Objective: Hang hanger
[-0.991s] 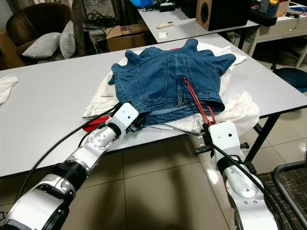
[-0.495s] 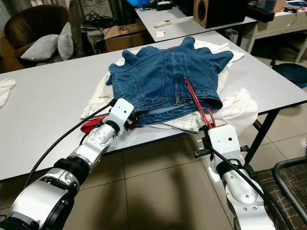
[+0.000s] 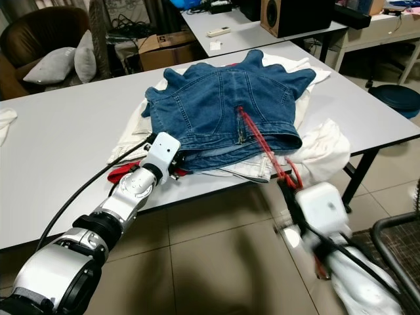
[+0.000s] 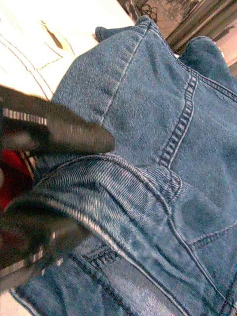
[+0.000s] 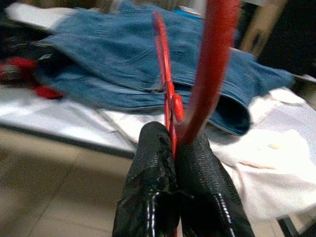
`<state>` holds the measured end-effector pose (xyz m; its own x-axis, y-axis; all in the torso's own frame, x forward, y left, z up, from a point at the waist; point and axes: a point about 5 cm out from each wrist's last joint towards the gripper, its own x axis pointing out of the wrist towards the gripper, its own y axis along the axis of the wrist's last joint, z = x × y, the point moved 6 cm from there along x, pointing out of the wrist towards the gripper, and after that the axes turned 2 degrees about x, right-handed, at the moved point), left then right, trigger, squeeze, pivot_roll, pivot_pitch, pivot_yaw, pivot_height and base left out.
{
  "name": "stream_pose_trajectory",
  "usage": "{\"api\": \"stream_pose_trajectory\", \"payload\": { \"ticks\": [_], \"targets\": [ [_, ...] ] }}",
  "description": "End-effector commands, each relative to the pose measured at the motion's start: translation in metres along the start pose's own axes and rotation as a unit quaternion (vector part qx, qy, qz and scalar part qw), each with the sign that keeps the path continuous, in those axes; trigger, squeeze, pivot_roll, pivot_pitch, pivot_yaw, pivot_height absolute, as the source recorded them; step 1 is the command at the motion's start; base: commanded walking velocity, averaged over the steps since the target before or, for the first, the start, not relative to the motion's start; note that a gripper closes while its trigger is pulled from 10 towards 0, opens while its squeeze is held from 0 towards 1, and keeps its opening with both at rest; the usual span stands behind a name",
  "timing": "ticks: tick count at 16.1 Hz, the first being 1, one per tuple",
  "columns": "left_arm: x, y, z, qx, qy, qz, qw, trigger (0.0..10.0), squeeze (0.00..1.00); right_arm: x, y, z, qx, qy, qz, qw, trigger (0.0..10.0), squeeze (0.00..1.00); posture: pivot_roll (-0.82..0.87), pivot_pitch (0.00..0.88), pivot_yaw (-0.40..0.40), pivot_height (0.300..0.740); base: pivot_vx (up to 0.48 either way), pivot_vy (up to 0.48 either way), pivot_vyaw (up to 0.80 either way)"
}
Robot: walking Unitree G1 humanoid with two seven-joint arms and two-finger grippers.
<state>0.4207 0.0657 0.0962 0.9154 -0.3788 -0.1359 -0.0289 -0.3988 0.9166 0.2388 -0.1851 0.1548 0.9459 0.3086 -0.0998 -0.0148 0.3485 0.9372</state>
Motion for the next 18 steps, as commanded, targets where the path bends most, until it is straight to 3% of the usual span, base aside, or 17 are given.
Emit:
{"api": "stream_pose_trajectory", "payload": {
  "ticks": [1,4,5,12,14,18],
  "targets": [
    [-0.001,0.005,-0.009,-0.017,0.0,0.014,1.0,0.0,0.0,-0.005,0.012,-0.006,-0.007,0.034,0.027,0.999,10.0,0.0,-0.19,0.0,0.161,0.74,0.0,0.0,0.0],
    [0.0,0.014,-0.011,-0.066,-0.014,0.029,0.997,0.0,0.0,-0.013,0.01,-0.01,-0.021,0.064,0.024,0.997,10.0,0.0,-0.19,0.0,0.162,0.74,0.0,0.0,0.0],
    [0.001,0.027,-0.02,-0.094,-0.016,0.049,0.994,0.0,0.0,-0.019,0.011,-0.013,-0.03,0.086,0.022,0.996,10.0,0.0,-0.19,0.0,0.165,0.74,0.0,0.0,0.0],
    [-0.004,0.065,-0.037,-0.094,-0.048,0.108,0.989,0.0,0.0,-0.011,-0.009,-0.002,-0.072,0.097,-0.021,0.992,10.0,0.0,-0.18,0.0,0.166,0.74,0.0,0.0,0.0],
    [-0.006,0.073,-0.034,-0.087,-0.068,0.118,0.987,0.0,0.0,-0.006,-0.01,-0.002,-0.087,0.114,-0.024,0.989,10.0,0.0,-0.17,0.0,0.16,0.74,0.0,0.0,0.0],
    [-0.018,0.083,-0.004,-0.031,-0.158,0.13,0.978,0.0,0.0,0.018,-0.002,0.0,-0.126,0.138,-0.002,0.982,10.0,0.0,-0.15,0.0,0.143,0.74,0.0,0.0,0.0]
  ]
}}
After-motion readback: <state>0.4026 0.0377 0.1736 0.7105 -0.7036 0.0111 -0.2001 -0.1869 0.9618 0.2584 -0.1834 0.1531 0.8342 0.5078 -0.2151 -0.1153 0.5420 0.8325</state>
